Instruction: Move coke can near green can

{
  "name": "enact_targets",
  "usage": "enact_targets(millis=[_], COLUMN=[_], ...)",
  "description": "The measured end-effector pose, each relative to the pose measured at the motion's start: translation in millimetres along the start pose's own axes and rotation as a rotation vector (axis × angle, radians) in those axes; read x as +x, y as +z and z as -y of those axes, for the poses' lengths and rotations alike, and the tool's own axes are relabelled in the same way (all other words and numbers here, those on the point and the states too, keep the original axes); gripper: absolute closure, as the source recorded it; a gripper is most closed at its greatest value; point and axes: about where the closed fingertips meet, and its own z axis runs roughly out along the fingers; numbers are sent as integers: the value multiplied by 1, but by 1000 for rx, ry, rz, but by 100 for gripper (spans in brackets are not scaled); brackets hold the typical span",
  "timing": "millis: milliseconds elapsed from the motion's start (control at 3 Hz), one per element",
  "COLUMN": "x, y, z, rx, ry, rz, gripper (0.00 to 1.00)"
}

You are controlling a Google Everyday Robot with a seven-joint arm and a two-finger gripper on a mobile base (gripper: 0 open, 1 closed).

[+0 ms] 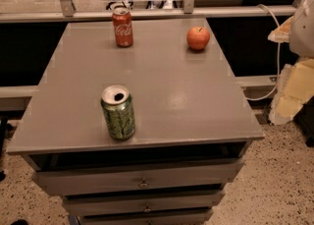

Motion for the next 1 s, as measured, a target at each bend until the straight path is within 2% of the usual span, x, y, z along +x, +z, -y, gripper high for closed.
enact_targets(millis=[667,1000], x=[3,-3], y=[-4,0], z=[3,32], rx=[12,52], ry=[9,15], rz=[-1,47], gripper=[0,0])
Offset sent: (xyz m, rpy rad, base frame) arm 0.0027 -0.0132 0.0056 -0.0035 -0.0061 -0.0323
